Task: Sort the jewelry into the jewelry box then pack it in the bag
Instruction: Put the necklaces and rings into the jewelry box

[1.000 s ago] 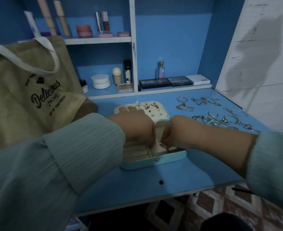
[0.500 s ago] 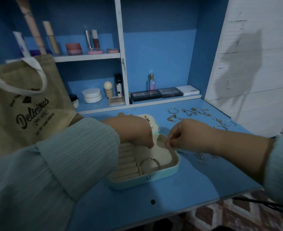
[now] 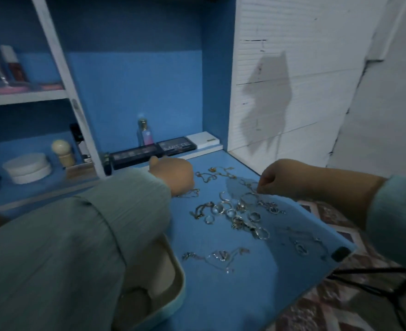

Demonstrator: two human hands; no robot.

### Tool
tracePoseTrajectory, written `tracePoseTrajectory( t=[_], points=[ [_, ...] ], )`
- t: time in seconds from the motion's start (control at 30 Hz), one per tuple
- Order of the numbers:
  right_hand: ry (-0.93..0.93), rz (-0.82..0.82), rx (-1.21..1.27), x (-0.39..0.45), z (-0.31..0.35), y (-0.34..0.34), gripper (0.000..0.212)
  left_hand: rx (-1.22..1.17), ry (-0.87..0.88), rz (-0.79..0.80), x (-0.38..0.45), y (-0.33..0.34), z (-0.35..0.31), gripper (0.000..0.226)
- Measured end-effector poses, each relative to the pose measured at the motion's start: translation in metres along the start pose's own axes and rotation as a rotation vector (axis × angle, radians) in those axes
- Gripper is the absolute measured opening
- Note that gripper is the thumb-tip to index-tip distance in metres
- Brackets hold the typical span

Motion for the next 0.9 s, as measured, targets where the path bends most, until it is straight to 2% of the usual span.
tracePoseTrajectory(
  t=[0.17, 0.3, 0.63, 0.77, 0.9],
  points=[
    [-0.104, 0.023, -0.094, 0.018, -0.014, 0.001, 0.020, 0.064, -0.077, 0.066, 0.031, 0.019, 0.015, 0.023],
    [-0.187, 0.045, -0.152, 0.030, -0.011, 0.013, 0.020, 0.095, -0.110, 0.029, 0.044, 0.032, 0.021, 0.025],
    [-0.168, 0.045, -0.112, 0.041, -0.001, 0.033, 0.006, 0.089, -0.135, 0.017, 0.049, 0.028, 0.023, 0.033],
    [-0.177, -0.061, -0.056, 0.040, 0.002, 0.026, 0.007, -0.016, -0.123, -0.102, 0.041, 0.020, 0.025, 0.031],
    [-0.208, -0.207, 0.145, 0.035, 0.011, 0.015, 0.008, -0.201, -0.068, -0.278, 0.022, 0.005, 0.024, 0.024]
  ],
)
Point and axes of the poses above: each hand's wrist, its own x-axis towards the middle knuckle, its own y-axis out of the palm, z = x × y, the point moved 2 cm from there along x, towards the middle knuckle, and after that the axes turned 14 degrees about y, right-handed, at the moved point
